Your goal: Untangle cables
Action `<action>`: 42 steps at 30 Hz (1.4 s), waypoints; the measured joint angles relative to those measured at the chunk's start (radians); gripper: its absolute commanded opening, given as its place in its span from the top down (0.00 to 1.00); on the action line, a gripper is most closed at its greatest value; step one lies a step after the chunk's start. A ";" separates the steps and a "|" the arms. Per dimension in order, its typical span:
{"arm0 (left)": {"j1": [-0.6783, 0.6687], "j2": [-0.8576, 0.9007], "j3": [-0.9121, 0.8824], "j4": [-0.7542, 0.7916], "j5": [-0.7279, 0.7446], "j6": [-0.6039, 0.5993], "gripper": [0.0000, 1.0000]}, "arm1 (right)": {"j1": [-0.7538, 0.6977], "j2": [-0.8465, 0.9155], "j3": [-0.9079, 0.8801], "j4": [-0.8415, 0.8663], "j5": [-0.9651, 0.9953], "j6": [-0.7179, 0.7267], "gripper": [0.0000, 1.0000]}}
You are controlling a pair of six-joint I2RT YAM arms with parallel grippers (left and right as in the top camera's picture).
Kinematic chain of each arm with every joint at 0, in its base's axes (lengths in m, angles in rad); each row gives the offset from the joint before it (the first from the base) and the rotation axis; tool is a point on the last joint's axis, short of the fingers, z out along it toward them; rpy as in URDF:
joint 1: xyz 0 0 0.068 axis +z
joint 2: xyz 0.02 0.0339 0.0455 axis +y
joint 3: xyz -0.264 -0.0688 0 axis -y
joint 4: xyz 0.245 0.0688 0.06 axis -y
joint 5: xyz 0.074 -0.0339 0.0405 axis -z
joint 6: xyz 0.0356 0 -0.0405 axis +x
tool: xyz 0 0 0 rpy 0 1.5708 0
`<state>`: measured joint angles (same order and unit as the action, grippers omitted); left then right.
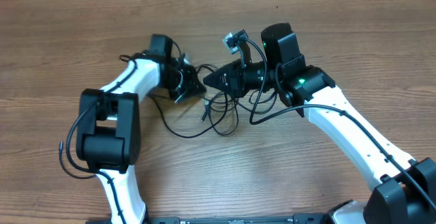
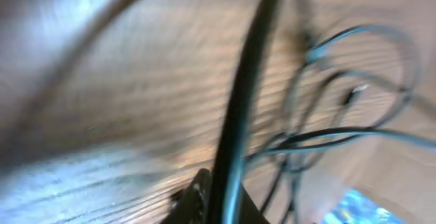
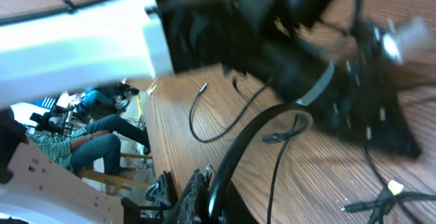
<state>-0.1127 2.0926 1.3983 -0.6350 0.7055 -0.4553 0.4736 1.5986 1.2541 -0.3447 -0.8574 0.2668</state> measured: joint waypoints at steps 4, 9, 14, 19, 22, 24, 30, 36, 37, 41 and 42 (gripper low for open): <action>0.060 -0.031 0.062 -0.027 0.029 0.016 0.85 | 0.004 0.000 0.000 -0.019 0.003 -0.014 0.96; 0.146 -0.148 0.088 -0.077 0.043 0.029 0.87 | 0.041 0.000 0.000 -0.027 0.048 -0.037 0.96; 0.256 -0.247 0.101 -0.194 0.028 0.041 0.79 | 0.118 0.000 0.000 -0.005 0.132 -0.046 0.96; 0.388 -0.260 0.105 -0.358 -0.081 0.044 0.66 | 0.215 0.000 0.000 0.044 0.248 -0.052 0.96; 0.457 -0.260 0.105 -0.452 -0.174 0.047 0.48 | 0.267 0.001 0.000 0.092 0.302 -0.057 0.96; 0.486 -0.260 0.105 -0.496 -0.242 0.046 0.47 | 0.289 0.006 0.000 0.127 0.320 -0.058 0.96; 0.498 -0.260 0.103 -0.588 -0.442 0.045 0.85 | 0.341 0.096 0.000 0.212 0.351 -0.058 0.96; 0.470 -0.260 0.037 -0.569 -0.605 0.047 0.88 | 0.358 0.220 0.000 0.249 0.364 -0.058 0.96; 0.465 -0.260 0.018 -0.563 -0.618 0.047 0.88 | 0.359 0.233 0.000 0.252 0.365 -0.058 0.96; 0.454 -0.260 -0.082 -0.520 -0.660 0.047 0.87 | 0.359 0.265 0.000 0.267 0.367 -0.058 0.96; 0.454 -0.260 -0.105 -0.511 -0.665 0.047 0.87 | 0.359 0.269 0.000 0.274 0.367 -0.058 0.96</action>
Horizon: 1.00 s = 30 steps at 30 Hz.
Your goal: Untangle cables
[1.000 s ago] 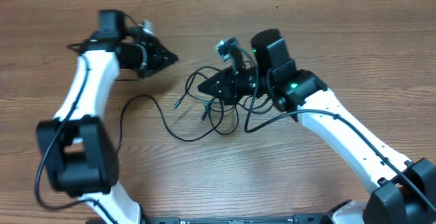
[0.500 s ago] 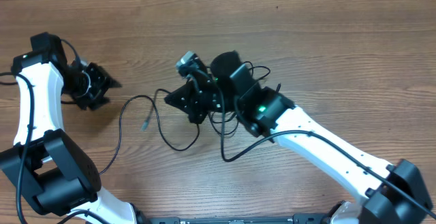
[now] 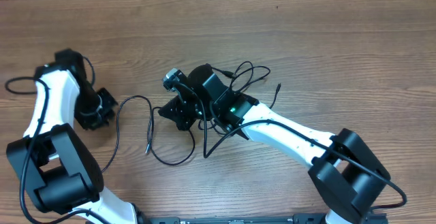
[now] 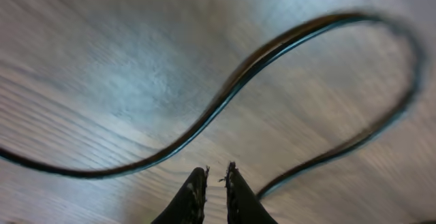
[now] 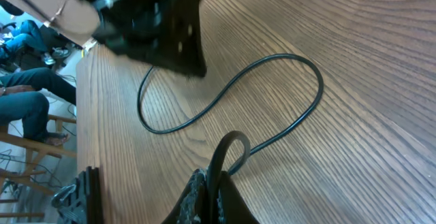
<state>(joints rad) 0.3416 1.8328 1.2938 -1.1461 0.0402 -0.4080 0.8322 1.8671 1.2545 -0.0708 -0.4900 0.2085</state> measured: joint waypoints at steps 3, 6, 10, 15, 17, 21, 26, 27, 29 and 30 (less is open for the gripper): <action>0.000 0.000 -0.059 0.038 -0.015 0.000 0.86 | 0.000 0.008 0.000 0.018 0.000 0.001 0.96; 0.000 0.000 -0.108 0.077 -0.023 0.000 0.85 | 0.000 0.018 0.000 0.035 0.000 0.000 0.96; 0.000 0.000 -0.140 0.101 -0.023 0.000 0.80 | 0.000 0.049 0.000 0.056 0.000 0.000 0.96; 0.000 0.000 -0.142 0.121 -0.014 0.000 0.77 | 0.000 0.118 0.000 0.086 0.000 0.000 0.94; 0.000 0.000 -0.142 0.122 -0.013 0.000 0.76 | 0.000 0.140 0.000 0.108 0.001 0.000 0.93; 0.000 0.000 -0.142 0.100 -0.008 0.000 0.72 | 0.000 0.182 0.000 0.173 0.007 0.002 0.88; 0.000 0.000 -0.143 0.068 -0.008 0.000 0.69 | 0.000 0.220 0.000 0.249 0.010 0.000 0.88; 0.000 0.000 -0.143 0.069 -0.010 0.000 0.67 | 0.000 0.227 0.000 0.255 0.011 0.000 0.88; 0.000 0.000 -0.144 0.070 -0.016 0.001 0.64 | 0.000 0.234 0.000 0.255 0.016 0.001 0.87; 0.000 0.000 -0.145 0.074 -0.020 0.000 0.63 | 0.001 0.236 0.000 0.251 0.021 0.000 0.87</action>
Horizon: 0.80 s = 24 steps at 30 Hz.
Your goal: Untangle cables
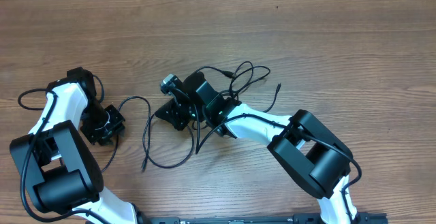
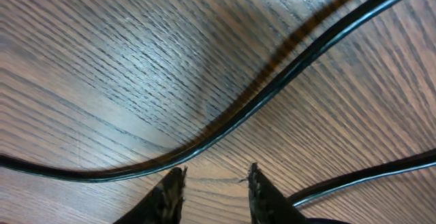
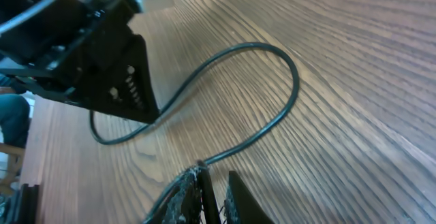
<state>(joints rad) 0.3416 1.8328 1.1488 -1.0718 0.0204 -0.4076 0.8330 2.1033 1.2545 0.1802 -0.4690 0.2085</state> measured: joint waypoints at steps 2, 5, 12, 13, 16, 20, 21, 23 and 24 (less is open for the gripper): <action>0.000 0.000 -0.003 0.013 -0.003 0.000 0.63 | 0.003 0.000 0.000 -0.006 0.009 0.001 0.84; 0.000 0.000 -0.006 0.031 0.003 0.000 0.61 | 0.014 0.000 0.000 -0.011 0.036 0.000 0.79; 0.000 0.000 -0.007 0.066 0.103 0.032 0.40 | 0.053 0.015 0.000 0.009 0.093 0.002 0.27; 0.000 0.000 -0.008 0.067 0.114 0.036 0.40 | 0.056 0.019 0.000 0.009 0.092 0.001 0.23; 0.000 0.000 -0.009 0.065 0.136 0.045 0.39 | 0.058 0.032 0.000 0.008 0.105 0.001 0.14; 0.000 0.000 -0.009 0.058 0.155 0.058 0.34 | 0.058 0.035 0.000 0.008 0.110 -0.001 0.13; 0.000 0.000 -0.009 0.057 0.165 0.070 0.35 | 0.058 0.035 0.000 0.007 0.110 -0.001 0.13; 0.000 0.000 -0.008 0.044 0.199 0.101 0.35 | 0.058 0.035 0.000 0.006 0.111 0.000 0.11; 0.000 0.000 -0.007 0.032 0.226 0.124 0.35 | 0.058 0.035 0.000 0.006 0.110 0.000 0.09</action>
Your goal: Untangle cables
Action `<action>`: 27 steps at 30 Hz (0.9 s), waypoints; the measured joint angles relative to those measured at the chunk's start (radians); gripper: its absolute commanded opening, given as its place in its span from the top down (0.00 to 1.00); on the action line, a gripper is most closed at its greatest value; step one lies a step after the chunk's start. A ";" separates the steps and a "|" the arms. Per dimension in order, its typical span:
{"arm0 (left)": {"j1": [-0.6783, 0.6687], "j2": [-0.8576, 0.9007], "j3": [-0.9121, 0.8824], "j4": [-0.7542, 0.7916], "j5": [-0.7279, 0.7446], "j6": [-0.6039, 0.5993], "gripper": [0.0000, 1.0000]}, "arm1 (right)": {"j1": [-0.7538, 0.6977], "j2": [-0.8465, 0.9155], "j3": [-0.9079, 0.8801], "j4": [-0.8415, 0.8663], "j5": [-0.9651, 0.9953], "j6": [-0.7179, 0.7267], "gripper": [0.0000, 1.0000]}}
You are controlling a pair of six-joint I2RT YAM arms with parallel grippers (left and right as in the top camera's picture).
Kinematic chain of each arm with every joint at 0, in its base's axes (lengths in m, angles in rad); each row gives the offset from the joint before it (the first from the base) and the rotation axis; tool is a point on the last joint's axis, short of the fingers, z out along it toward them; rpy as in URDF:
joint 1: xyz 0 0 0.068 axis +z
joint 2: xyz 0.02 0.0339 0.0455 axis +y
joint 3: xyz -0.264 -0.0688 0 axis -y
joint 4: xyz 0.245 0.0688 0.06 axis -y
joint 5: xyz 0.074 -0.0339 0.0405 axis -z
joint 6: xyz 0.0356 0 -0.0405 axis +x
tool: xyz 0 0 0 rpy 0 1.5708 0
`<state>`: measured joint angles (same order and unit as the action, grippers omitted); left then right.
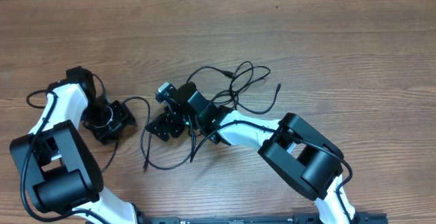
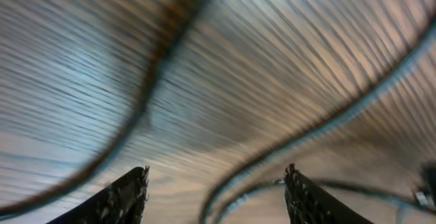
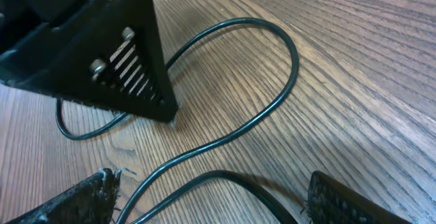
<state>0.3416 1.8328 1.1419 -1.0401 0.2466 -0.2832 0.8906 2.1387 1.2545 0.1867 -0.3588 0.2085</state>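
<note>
Thin black cables lie on the wooden table: a knot of loops (image 1: 235, 81) at centre and long strands trailing left to a loose end (image 1: 145, 164). My left gripper (image 1: 122, 120) sits low at the left, jaws wide open, with blurred cable (image 2: 310, 130) on the wood ahead between the fingers (image 2: 129, 198). My right gripper (image 1: 155, 127) faces it from the right, also wide open. One strand (image 3: 225, 175) runs across between its fingers and another (image 3: 231, 136) curves just beyond. Neither holds anything.
The left gripper's black housing (image 3: 109, 60) fills the upper left of the right wrist view, close ahead. White arm links (image 1: 252, 127) stretch over the table. Bare wood (image 1: 354, 60) lies to the right and far side.
Both grippers have gone from a narrow gap to wide open. The right gripper now sits a little further left and the left one a little further right, so they are closer together.
At first both grippers were shut on cable, close together by the central knot. Then the left one stood far to the left, nearly shut and holding nothing, while the right still gripped a strand. Later the right had let go. Now both stand wide open, facing each other.
</note>
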 measured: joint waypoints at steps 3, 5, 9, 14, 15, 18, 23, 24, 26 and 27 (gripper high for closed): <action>0.000 0.000 0.031 -0.046 0.063 0.050 0.34 | 0.000 0.000 0.000 -0.001 0.000 -0.001 0.04; 0.000 0.000 0.080 -0.077 0.090 0.068 0.32 | 0.000 0.000 0.000 -0.002 0.000 0.000 0.04; 0.000 0.000 0.173 -0.100 0.113 0.085 0.26 | -0.003 0.000 0.000 -0.005 0.000 0.000 0.03; 0.000 0.000 0.183 -0.134 0.043 0.067 0.18 | -0.020 0.000 0.000 -0.008 0.000 0.000 0.01; 0.000 0.000 0.182 -0.139 0.008 0.051 0.18 | -0.023 0.000 0.000 -0.011 0.000 0.000 0.01; 0.000 0.000 0.165 -0.138 -0.116 -0.017 0.18 | -0.029 0.000 0.000 -0.024 0.000 0.000 0.00; 0.000 0.000 0.090 -0.101 -0.279 -0.121 0.19 | -0.029 0.000 0.000 -0.046 0.000 0.000 0.00; 0.000 0.000 0.071 -0.080 -0.298 -0.134 0.21 | -0.029 0.000 0.000 -0.048 0.000 0.000 0.00; 0.000 0.000 0.035 -0.045 -0.320 -0.151 0.32 | -0.029 0.000 0.000 -0.050 0.000 0.000 0.00; 0.000 0.000 0.017 -0.027 -0.322 -0.156 0.36 | -0.029 0.000 0.000 -0.052 0.000 0.000 0.00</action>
<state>0.3416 1.8328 1.1591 -1.0672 -0.0757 -0.4393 0.8616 2.1387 1.2545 0.1345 -0.3588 0.2085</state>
